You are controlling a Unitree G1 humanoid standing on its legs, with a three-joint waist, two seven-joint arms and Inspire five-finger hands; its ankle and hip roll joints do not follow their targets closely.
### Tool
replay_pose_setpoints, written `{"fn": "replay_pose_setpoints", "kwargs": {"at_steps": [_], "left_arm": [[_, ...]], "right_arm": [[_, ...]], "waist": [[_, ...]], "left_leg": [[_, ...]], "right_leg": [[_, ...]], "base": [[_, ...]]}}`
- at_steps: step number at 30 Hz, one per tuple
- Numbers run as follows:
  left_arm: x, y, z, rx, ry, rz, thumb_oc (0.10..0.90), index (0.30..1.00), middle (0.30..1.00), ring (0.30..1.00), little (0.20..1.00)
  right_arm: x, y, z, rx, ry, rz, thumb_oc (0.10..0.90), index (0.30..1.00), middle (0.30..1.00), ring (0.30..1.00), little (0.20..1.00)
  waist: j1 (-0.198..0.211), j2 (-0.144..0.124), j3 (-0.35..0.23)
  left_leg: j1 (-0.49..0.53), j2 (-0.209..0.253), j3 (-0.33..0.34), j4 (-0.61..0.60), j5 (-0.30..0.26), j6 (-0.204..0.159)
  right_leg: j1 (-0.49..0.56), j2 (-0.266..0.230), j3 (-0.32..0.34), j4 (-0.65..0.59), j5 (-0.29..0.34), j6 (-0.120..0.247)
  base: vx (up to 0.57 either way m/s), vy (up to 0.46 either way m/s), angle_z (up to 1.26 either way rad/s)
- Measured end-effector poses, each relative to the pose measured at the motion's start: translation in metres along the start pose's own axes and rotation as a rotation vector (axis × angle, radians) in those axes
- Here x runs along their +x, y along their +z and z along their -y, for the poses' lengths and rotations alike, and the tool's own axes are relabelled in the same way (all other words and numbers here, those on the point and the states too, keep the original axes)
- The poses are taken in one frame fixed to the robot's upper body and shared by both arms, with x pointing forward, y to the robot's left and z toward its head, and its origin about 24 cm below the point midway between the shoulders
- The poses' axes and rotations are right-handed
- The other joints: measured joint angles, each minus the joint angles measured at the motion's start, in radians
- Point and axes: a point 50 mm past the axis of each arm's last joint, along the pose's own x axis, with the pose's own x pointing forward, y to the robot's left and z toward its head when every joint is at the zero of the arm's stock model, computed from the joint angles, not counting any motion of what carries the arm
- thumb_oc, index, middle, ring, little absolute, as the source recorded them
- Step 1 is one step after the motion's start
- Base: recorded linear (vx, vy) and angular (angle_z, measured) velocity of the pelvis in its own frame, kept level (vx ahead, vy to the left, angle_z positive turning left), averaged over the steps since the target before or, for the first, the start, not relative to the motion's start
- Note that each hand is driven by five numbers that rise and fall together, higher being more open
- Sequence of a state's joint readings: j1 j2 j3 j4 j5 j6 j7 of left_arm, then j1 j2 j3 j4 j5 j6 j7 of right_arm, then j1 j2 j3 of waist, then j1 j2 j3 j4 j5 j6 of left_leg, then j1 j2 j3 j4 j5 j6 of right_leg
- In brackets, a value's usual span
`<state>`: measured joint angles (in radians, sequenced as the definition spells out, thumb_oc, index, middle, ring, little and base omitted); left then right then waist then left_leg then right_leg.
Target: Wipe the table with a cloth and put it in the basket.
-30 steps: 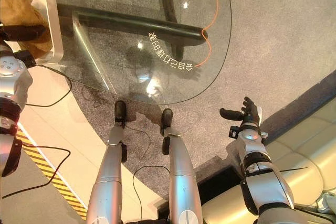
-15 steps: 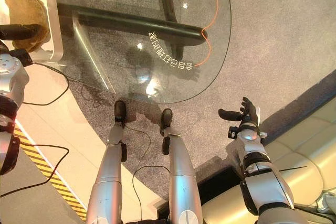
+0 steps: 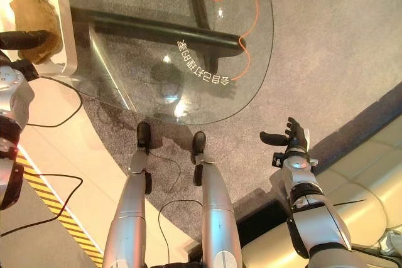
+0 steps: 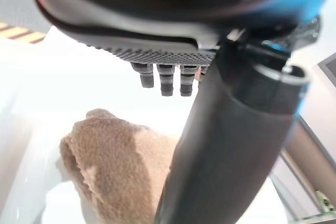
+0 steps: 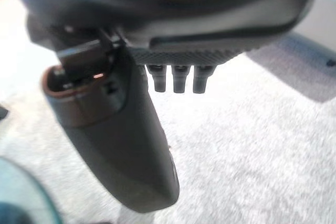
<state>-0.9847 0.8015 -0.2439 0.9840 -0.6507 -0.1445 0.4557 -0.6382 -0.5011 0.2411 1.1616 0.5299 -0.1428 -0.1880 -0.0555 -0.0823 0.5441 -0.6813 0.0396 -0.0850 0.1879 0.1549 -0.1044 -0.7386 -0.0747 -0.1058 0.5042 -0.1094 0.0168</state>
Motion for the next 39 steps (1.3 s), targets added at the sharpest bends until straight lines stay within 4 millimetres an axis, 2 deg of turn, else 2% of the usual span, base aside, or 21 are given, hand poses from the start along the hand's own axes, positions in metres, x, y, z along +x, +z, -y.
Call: {"fn": "replay_pose_setpoints", "kwargs": {"at_steps": [3, 5, 8, 9, 10, 11, 12, 14, 15, 17, 18, 20, 22, 23, 24, 28, 39], "left_arm": [[-0.017, -0.045, -0.014, 0.052, -0.081, -0.078, 0.8, 0.9, 0.9, 0.9, 0.9], [-0.025, -0.06, -0.021, 0.046, -0.114, -0.108, 0.8, 0.9, 0.9, 0.9, 0.9], [-0.05, -0.107, -0.041, 0.036, -0.176, -0.231, 0.8, 0.9, 0.9, 0.9, 0.9], [-0.054, -0.113, -0.043, 0.034, -0.184, -0.25, 0.8, 0.9, 0.9, 0.9, 0.9], [-0.065, -0.127, -0.048, 0.02, -0.205, -0.283, 0.8, 0.9, 0.9, 0.9, 0.9], [-0.084, -0.149, -0.051, 0.013, -0.238, -0.349, 0.8, 0.9, 0.9, 0.9, 0.9], [-0.089, -0.154, -0.051, 0.013, -0.243, -0.366, 0.8, 0.9, 0.9, 0.9, 0.9], [-0.115, -0.18, -0.057, 0.013, -0.272, -0.458, 0.8, 0.9, 0.9, 0.9, 0.9], [-0.13, -0.193, -0.059, 0.037, -0.296, -0.504, 0.8, 0.9, 0.9, 0.9, 0.9], [-0.171, -0.225, -0.068, 0.11, -0.35, -0.638, 0.8, 0.9, 0.9, 0.9, 0.9], [-0.185, -0.235, -0.072, 0.136, -0.362, -0.692, 0.8, 0.9, 0.9, 0.9, 0.9], [-0.214, -0.253, -0.085, 0.197, -0.377, -0.799, 0.8, 0.9, 0.9, 0.9, 0.9], [-0.251, -0.271, -0.104, 0.274, -0.393, -0.933, 0.8, 0.9, 0.9, 0.9, 0.9], [-0.256, -0.274, -0.107, 0.284, -0.395, -0.955, 0.8, 0.9, 0.9, 0.9, 0.9], [-0.271, -0.28, -0.116, 0.32, -0.395, -1.017, 0.8, 0.9, 0.9, 0.9, 0.9], [-0.291, -0.287, -0.125, 0.354, -0.394, -1.104, 0.8, 0.9, 0.9, 0.9, 0.9], [-0.327, -0.295, -0.138, 0.378, -0.416, -1.242, 0.8, 0.9, 0.9, 0.9, 0.9]], "right_arm": [[-0.01, -0.031, -0.006, -0.03, 0.062, -0.068, 0.8, 0.9, 0.9, 0.9, 0.9], [-0.014, -0.042, -0.001, -0.043, 0.066, -0.096, 0.8, 0.9, 0.9, 0.9, 0.9], [-0.026, -0.072, 0.012, -0.086, 0.074, -0.169, 0.8, 0.9, 0.9, 0.9, 0.9], [-0.028, -0.077, 0.014, -0.092, 0.073, -0.181, 0.8, 0.9, 0.9, 0.9, 0.9], [-0.032, -0.086, 0.018, -0.109, 0.074, -0.204, 0.8, 0.9, 0.9, 0.9, 0.9], [-0.041, -0.102, 0.026, -0.135, 0.071, -0.249, 0.8, 0.9, 0.9, 0.9, 0.9], [-0.044, -0.107, 0.029, -0.141, 0.07, -0.261, 0.8, 0.9, 0.9, 0.9, 0.9], [-0.051, -0.119, 0.032, -0.18, 0.096, -0.31, 0.8, 0.9, 0.9, 0.9, 0.9], [-0.056, -0.128, 0.035, -0.203, 0.108, -0.335, 0.8, 0.9, 0.9, 0.9, 0.9], [-0.071, -0.149, 0.04, -0.245, 0.129, -0.411, 0.8, 0.9, 0.9, 0.9, 0.9], [-0.075, -0.155, 0.04, -0.248, 0.131, -0.434, 0.8, 0.9, 0.9, 0.9, 0.9], [-0.087, -0.171, 0.038, -0.259, 0.142, -0.497, 0.8, 0.9, 0.9, 0.9, 0.9], [-0.11, -0.197, 0.034, -0.272, 0.167, -0.599, 0.8, 0.9, 0.9, 0.9, 0.9], [-0.113, -0.201, 0.033, -0.271, 0.171, -0.617, 0.8, 0.9, 0.9, 0.9, 0.9], [-0.126, -0.214, 0.032, -0.272, 0.181, -0.669, 0.8, 0.9, 0.9, 0.9, 0.9], [-0.14, -0.227, 0.034, -0.287, 0.18, -0.742, 0.8, 0.9, 0.9, 0.9, 0.9], [-0.163, -0.245, 0.048, -0.334, 0.172, -0.868, 0.8, 0.9, 0.9, 0.9, 0.9]], "waist": [[0.017, 0.007, -0.003], [0.028, 0.018, -0.007], [0.053, 0.046, -0.014], [0.055, 0.052, -0.018], [0.06, 0.065, -0.021], [0.074, 0.086, -0.042], [0.079, 0.093, -0.059], [0.086, 0.123, -0.074], [0.086, 0.136, -0.1], [0.09, 0.153, -0.209], [0.089, 0.154, -0.228], [0.082, 0.149, -0.288], [0.08, 0.123, -0.378], [0.08, 0.118, -0.389], [0.08, 0.103, -0.426], [0.076, 0.082, -0.461], [0.053, 0.106, -0.524]], "left_leg": [[0.116, 0.006, 0.019, -0.05, -0.008, 0.002], [0.148, 0.006, 0.021, -0.065, -0.009, 0.004], [0.245, 0.003, 0.024, -0.095, -0.012, 0.016], [0.256, 0.003, 0.024, -0.101, -0.012, 0.017], [0.29, 0.002, 0.022, -0.114, -0.015, 0.02], [0.332, -0.001, 0.023, -0.137, -0.017, 0.023], [0.329, -0.003, 0.023, -0.138, -0.017, 0.024], [0.405, -0.007, 0.021, -0.159, -0.022, 0.036], [0.433, -0.007, 0.018, -0.173, -0.026, 0.039], [0.47, -0.011, 0.018, -0.204, -0.043, 0.048], [0.505, -0.012, 0.02, -0.212, -0.037, 0.052], [0.556, -0.013, 0.02, -0.231, -0.048, 0.055], [0.614, -0.013, 0.022, -0.257, -0.061, 0.058], [0.624, -0.014, 0.022, -0.261, -0.063, 0.058], [0.649, -0.015, 0.022, -0.272, -0.066, 0.059], [0.673, -0.021, 0.021, -0.273, -0.069, 0.06], [0.696, -0.011, 0.023, -0.274, -0.076, 0.057]], "right_leg": [[0.111, 0.002, 0.003, -0.055, -0.006, 0.013], [0.146, 0.001, 0.002, -0.075, -0.003, 0.017], [0.253, -0.002, 0.001, -0.122, 0.007, 0.02], [0.268, -0.003, 0.0, -0.13, 0.006, 0.022], [0.307, -0.005, -0.002, -0.149, 0.006, 0.024], [0.345, -0.007, -0.003, -0.168, 0.002, 0.03], [0.344, -0.008, -0.004, -0.172, 0.001, 0.032], [0.432, -0.014, -0.018, -0.208, 0.003, 0.037], [0.468, -0.017, -0.023, -0.23, 0.0, 0.042], [0.517, -0.018, -0.026, -0.289, 0.0, 0.05], [0.563, -0.015, -0.026, -0.318, 0.013, 0.056], [0.635, -0.014, -0.028, -0.379, 0.019, 0.061], [0.714, -0.011, -0.03, -0.451, 0.029, 0.064], [0.729, -0.011, -0.031, -0.464, 0.031, 0.065], [0.765, -0.01, -0.034, -0.498, 0.038, 0.066], [0.822, -0.012, -0.043, -0.56, 0.065, 0.068], [0.849, 0.0, -0.046, -0.584, 0.078, 0.059]], "base": [[0.07, 0.022, -0.08], [0.09, 0.029, -0.02], [0.13, 0.034, 0.01], [0.09, 0.009, 0.08], [0.17, 0.022, 0.08], [0.17, 0.022, 0.09], [0.19, 0.029, 0.05], [0.16, 0.017, 0.11], [0.24, 0.025, 0.14], [0.22, 0.028, 0.05], [0.19, 0.032, -0.01], [0.2, 0.037, 0.02], [0.18, 0.04, 0.01], [0.13, 0.044, 0.01], [0.09, 0.037, 0.03], [0.08, 0.026, 0.04], [0.01, 0.006, 0.0]]}}
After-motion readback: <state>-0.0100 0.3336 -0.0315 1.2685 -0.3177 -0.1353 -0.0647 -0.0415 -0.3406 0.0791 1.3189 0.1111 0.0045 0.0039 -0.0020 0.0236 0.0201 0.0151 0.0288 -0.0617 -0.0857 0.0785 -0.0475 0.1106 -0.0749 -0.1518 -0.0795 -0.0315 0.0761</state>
